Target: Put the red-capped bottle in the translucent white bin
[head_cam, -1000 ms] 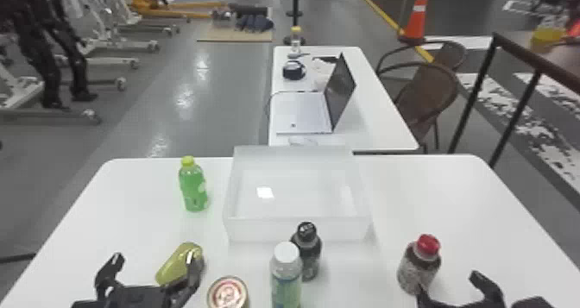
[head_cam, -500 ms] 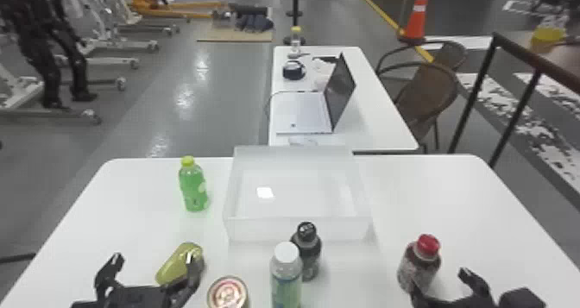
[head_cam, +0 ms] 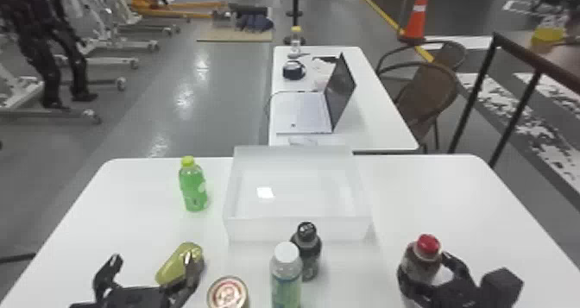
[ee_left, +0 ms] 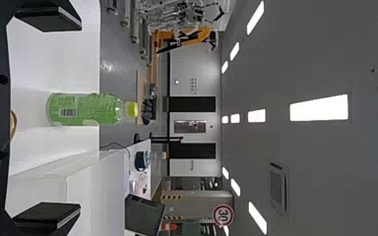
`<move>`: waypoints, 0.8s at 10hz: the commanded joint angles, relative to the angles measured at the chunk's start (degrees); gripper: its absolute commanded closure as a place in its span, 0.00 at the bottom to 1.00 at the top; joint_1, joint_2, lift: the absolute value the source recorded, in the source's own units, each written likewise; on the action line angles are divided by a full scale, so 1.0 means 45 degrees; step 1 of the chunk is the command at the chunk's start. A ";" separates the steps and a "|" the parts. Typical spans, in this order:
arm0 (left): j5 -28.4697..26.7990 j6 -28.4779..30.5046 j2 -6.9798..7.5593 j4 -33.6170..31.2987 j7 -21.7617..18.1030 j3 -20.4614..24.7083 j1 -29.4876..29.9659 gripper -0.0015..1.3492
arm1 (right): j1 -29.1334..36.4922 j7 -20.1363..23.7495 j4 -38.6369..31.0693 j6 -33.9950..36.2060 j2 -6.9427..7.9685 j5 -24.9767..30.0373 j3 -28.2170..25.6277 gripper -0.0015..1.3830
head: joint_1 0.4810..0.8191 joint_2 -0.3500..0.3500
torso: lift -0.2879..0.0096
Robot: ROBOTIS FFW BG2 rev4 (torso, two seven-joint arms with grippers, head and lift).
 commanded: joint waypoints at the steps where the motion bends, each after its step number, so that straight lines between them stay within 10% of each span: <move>1: 0.0016 0.0008 -0.0033 0.0008 0.0006 0.0000 0.0000 0.01 | -0.0155 0.0038 0.0229 -0.0001 0.0005 -0.0200 0.0003 0.44 | 0.20 0.50 | 0.63; 2: 0.0056 0.0008 -0.0033 0.0067 0.0006 0.0000 0.0000 0.01 | -0.0233 0.0116 0.0386 -0.0001 0.0024 -0.0317 0.0003 0.92 | 0.20 0.50 | 0.63; 8: 0.0075 0.0086 -0.0033 0.0106 0.0006 -0.0137 -0.0117 0.01 | -0.0096 0.0351 -0.3247 0.3788 0.0278 -0.0864 0.0042 0.91 | 0.20 0.50 | 0.63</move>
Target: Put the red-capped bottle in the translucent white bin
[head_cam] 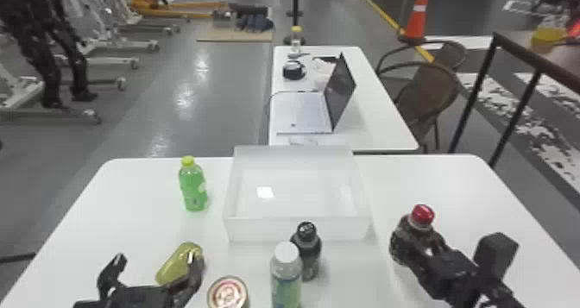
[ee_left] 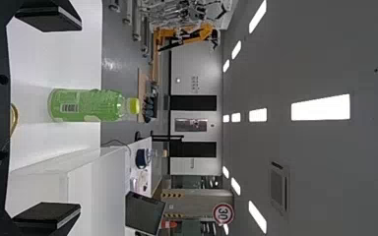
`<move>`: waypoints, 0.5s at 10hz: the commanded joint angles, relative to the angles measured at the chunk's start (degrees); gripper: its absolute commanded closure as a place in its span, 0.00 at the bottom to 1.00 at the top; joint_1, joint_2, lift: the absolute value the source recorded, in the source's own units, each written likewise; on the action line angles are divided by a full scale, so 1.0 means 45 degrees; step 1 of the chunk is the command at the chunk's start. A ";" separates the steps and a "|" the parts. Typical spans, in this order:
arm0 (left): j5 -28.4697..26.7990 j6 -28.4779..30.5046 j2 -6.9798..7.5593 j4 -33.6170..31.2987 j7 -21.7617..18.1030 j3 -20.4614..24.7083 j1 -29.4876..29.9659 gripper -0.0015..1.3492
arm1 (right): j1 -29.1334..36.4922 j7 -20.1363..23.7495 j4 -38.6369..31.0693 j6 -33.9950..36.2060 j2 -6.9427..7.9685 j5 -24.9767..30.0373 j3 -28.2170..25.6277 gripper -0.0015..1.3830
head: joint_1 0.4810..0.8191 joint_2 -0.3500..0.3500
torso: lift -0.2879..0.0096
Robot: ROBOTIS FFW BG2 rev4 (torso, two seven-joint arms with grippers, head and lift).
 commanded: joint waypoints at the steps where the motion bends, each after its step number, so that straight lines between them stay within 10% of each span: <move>1: 0.0000 0.0061 -0.0033 -0.0001 0.0000 -0.0017 -0.0028 0.01 | -0.0189 0.0000 -0.0873 0.1019 0.0045 0.0028 0.0059 0.91 | 0.20 0.50 | 0.63; 5: 0.0117 0.0061 0.0000 0.0136 0.0000 -0.0232 -0.0204 0.01 | -0.1810 -0.0312 -0.0385 0.1507 -0.0639 -0.0519 0.0957 0.91 | 0.20 0.50 | 0.63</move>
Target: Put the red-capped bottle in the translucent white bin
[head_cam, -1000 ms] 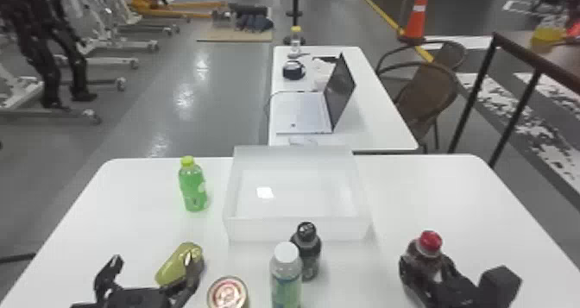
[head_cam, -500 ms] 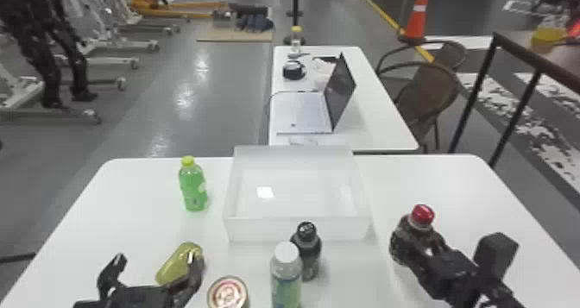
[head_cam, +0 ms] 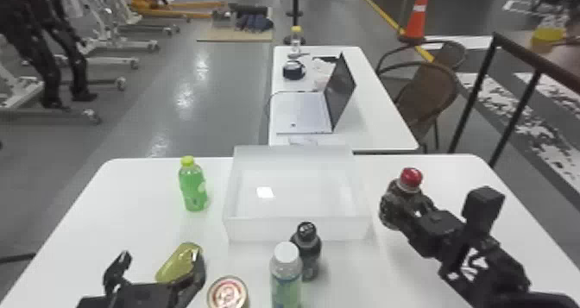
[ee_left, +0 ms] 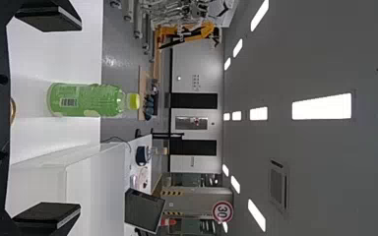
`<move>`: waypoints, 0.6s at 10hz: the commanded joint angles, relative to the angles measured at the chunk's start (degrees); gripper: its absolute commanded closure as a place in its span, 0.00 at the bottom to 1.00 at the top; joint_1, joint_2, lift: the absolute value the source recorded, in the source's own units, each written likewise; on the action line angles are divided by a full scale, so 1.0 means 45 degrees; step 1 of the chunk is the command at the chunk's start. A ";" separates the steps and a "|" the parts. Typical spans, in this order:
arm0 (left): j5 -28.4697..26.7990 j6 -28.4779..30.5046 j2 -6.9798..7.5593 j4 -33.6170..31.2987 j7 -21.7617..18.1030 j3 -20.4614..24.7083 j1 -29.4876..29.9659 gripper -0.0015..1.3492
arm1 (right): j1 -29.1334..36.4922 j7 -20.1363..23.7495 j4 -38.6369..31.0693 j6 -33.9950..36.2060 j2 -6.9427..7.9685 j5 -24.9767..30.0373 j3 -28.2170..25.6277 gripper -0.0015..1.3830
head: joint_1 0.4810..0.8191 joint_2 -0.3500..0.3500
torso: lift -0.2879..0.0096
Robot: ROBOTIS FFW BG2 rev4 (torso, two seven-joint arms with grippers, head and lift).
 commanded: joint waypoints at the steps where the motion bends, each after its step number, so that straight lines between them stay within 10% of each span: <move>1: 0.0080 0.0017 0.0037 0.0042 0.0002 -0.0084 -0.0048 0.01 | -0.0732 -0.0124 0.0485 -0.0016 -0.0242 -0.0221 0.0495 0.91 | 0.20 0.50 | 0.63; 6: 0.0276 -0.0061 0.0251 0.0296 0.0002 -0.0338 -0.0283 0.01 | -0.3174 -0.0378 0.2458 -0.0543 -0.0633 -0.0885 0.1706 0.91 | 0.20 0.50 | 0.63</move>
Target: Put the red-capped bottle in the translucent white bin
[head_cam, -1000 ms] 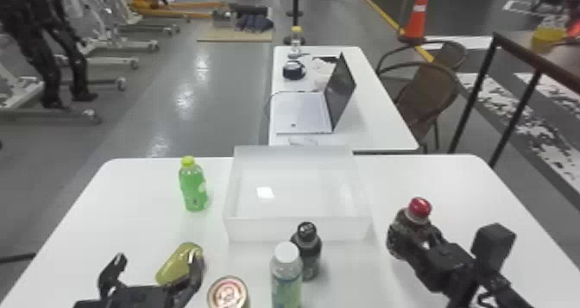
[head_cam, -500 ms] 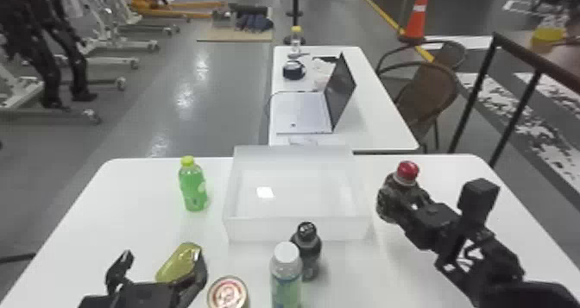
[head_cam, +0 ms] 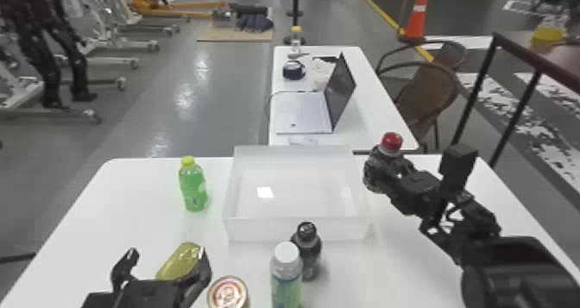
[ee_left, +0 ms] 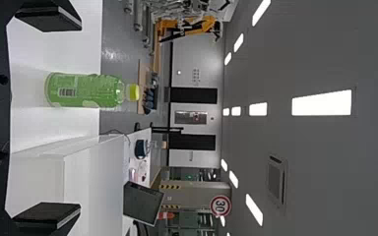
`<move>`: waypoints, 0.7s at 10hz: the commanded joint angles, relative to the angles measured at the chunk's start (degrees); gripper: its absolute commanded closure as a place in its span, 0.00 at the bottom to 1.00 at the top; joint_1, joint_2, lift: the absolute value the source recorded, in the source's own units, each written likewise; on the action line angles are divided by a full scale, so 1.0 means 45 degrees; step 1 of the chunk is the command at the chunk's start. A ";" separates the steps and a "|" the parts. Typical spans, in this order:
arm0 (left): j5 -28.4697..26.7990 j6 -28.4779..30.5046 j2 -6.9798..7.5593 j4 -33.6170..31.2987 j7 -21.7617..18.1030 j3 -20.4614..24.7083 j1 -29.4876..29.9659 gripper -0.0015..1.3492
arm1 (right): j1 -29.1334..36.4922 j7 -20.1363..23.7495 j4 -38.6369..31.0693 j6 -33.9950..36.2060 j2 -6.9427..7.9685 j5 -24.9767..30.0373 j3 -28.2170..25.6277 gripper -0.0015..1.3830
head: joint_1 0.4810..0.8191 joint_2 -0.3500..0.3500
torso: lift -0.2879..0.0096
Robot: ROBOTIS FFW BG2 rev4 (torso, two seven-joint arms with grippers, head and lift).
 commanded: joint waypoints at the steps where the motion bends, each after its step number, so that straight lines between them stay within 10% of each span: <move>1: 0.0048 -0.0010 0.0061 0.0048 0.0001 -0.0051 -0.0030 0.01 | -0.0783 -0.0005 0.1015 -0.0282 0.0020 -0.0446 0.0347 0.91 | 0.20 0.50 | 0.63; 7: 0.0165 -0.0127 0.0178 0.0205 0.0001 -0.0148 -0.0206 0.01 | -0.2404 0.0502 0.4608 -0.1845 0.0547 -0.1930 0.1987 0.91 | 0.20 0.50 | 0.63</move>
